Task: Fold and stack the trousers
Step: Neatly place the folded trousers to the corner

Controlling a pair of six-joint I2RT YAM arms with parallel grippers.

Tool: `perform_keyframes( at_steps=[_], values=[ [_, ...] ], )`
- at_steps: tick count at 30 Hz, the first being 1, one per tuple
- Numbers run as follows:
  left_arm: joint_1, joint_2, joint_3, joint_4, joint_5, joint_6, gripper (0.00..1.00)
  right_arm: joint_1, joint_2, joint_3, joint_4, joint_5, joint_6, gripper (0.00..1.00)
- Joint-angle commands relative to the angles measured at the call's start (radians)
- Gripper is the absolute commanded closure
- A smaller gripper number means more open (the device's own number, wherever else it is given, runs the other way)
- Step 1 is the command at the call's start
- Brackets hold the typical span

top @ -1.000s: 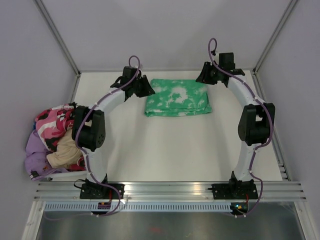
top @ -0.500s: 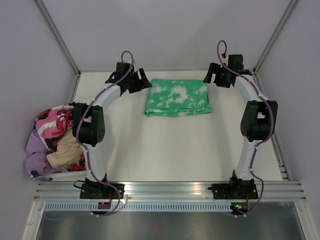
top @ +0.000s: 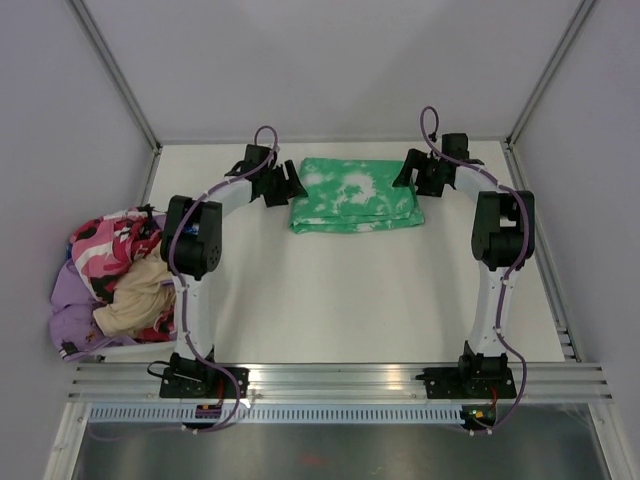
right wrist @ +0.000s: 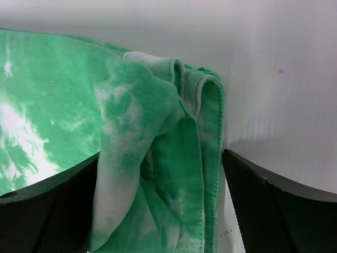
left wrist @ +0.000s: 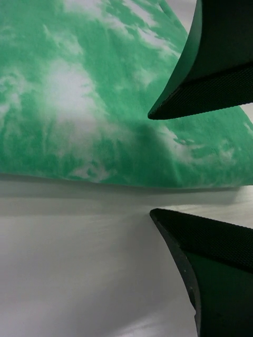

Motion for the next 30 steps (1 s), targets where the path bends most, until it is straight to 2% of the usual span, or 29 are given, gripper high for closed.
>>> perform_keyframes(
  at_steps=[1, 5, 8, 9, 10, 11, 13, 14, 15, 16, 18, 19, 20, 21, 25, 27, 28, 30],
  values=[
    [-0.003, 0.042, -0.013, 0.086, 0.077, -0.039, 0.24, 0.001, 0.067, 0.0, 0.043, -0.005, 0.017, 0.04],
    [-0.006, 0.065, -0.027, 0.149, 0.125, -0.07, 0.24, 0.001, 0.071, -0.028, 0.043, 0.008, 0.002, 0.09],
    [-0.008, 0.087, -0.022, 0.178, 0.166, -0.093, 0.24, 0.003, 0.08, -0.043, 0.031, 0.001, -0.001, 0.21],
    [-0.013, 0.093, -0.02, 0.19, 0.174, -0.099, 0.25, 0.004, 0.079, -0.049, 0.034, -0.008, 0.003, 0.31],
    [-0.014, 0.102, -0.02, 0.196, 0.182, -0.108, 0.25, 0.007, 0.076, -0.064, 0.037, -0.015, 0.006, 0.37],
    [-0.017, 0.106, -0.02, 0.199, 0.186, -0.114, 0.29, 0.011, 0.073, -0.075, 0.043, -0.018, 0.009, 0.42],
    [-0.025, 0.116, -0.02, 0.21, 0.189, -0.127, 0.38, 0.021, 0.065, -0.1, 0.066, -0.028, 0.014, 0.62],
    [-0.028, 0.119, -0.019, 0.211, 0.183, -0.131, 0.51, 0.026, 0.065, -0.104, 0.071, -0.03, 0.017, 0.69],
    [-0.028, 0.12, -0.019, 0.213, 0.182, -0.136, 0.58, 0.037, 0.067, -0.107, 0.072, -0.034, 0.019, 0.78],
    [-0.026, 0.12, -0.007, 0.213, 0.162, -0.131, 0.63, 0.043, 0.067, -0.103, 0.069, -0.041, 0.019, 0.82],
    [-0.025, 0.114, 0.027, 0.169, 0.102, -0.084, 0.8, 0.066, 0.059, -0.101, 0.069, -0.048, 0.022, 0.92],
    [-0.025, 0.11, 0.088, 0.082, 0.061, -0.059, 0.88, 0.075, 0.056, -0.1, 0.069, -0.047, 0.022, 0.94],
    [-0.023, 0.102, 0.128, 0.026, -0.053, -0.032, 0.98, 0.093, 0.051, -0.097, 0.069, -0.047, 0.029, 0.97],
    [-0.019, 0.097, 0.165, -0.02, -0.109, 0.023, 0.98, 0.104, 0.048, -0.087, 0.075, -0.048, 0.038, 1.0],
    [0.032, 0.07, 0.324, -0.156, -0.306, 0.114, 0.98, 0.162, 0.051, -0.068, 0.144, -0.07, 0.106, 0.98],
    [0.082, 0.059, 0.367, -0.18, -0.346, 0.136, 0.98, 0.202, 0.082, -0.009, 0.166, -0.084, 0.149, 0.9],
    [0.119, 0.054, 0.374, -0.192, -0.361, 0.142, 0.98, 0.227, 0.118, 0.027, 0.148, -0.099, 0.175, 0.72],
    [0.151, 0.051, 0.377, -0.193, -0.383, 0.166, 0.98, 0.245, 0.149, 0.145, 0.126, -0.114, 0.201, 0.49]
  ],
)
